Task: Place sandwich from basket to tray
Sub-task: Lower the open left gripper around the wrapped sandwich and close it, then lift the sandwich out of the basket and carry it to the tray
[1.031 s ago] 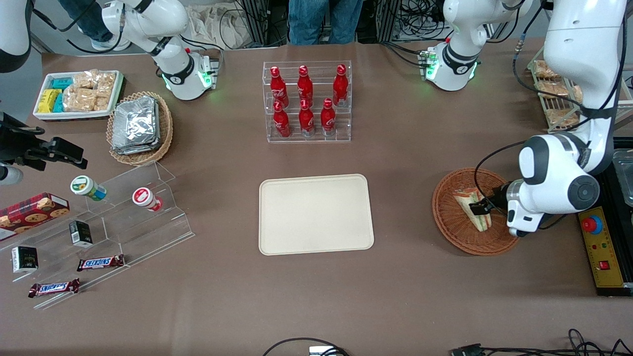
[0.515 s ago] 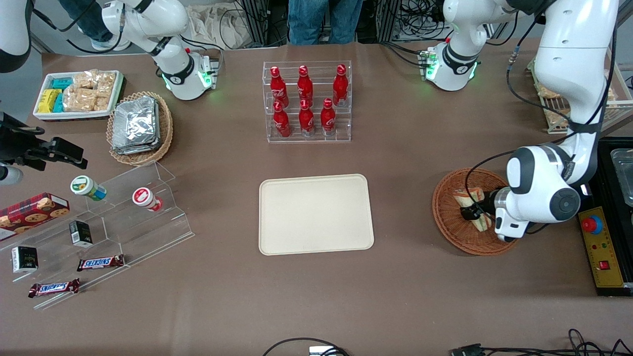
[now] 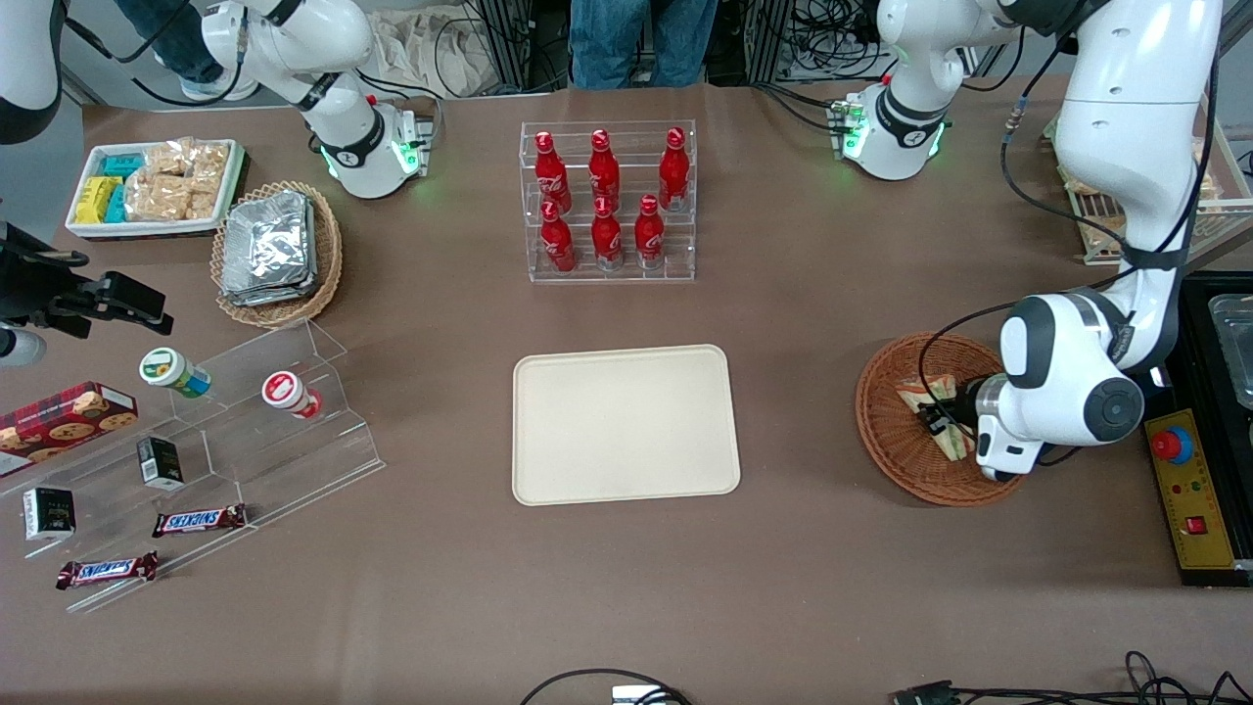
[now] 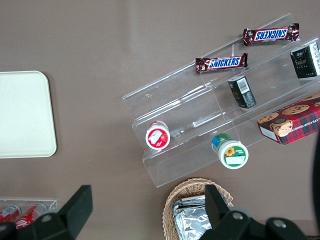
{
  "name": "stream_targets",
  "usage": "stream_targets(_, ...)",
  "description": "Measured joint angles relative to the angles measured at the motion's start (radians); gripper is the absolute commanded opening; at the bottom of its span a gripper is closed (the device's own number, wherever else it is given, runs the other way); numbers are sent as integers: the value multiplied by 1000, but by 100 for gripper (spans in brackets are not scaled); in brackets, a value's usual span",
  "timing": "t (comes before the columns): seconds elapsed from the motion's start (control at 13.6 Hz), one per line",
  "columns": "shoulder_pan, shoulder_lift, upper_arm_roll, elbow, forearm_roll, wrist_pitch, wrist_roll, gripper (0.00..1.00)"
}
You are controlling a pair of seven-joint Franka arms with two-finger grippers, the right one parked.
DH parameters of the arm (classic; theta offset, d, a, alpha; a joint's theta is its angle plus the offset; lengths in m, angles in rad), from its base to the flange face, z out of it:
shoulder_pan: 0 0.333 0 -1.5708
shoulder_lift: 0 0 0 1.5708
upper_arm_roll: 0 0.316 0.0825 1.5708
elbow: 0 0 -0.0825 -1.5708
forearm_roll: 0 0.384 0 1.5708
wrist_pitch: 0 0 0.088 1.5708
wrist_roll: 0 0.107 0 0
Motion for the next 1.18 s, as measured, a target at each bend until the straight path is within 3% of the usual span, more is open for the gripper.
stream_targets(0.22, 0, -70, -24, 31, 1, -89, 8, 7)
stream_targets(0.52, -5, -137, -122, 143, 2, -247, 14, 10)
stream_targets(1.18, -13, -77, -355, 218, 1, -271, 11, 10)
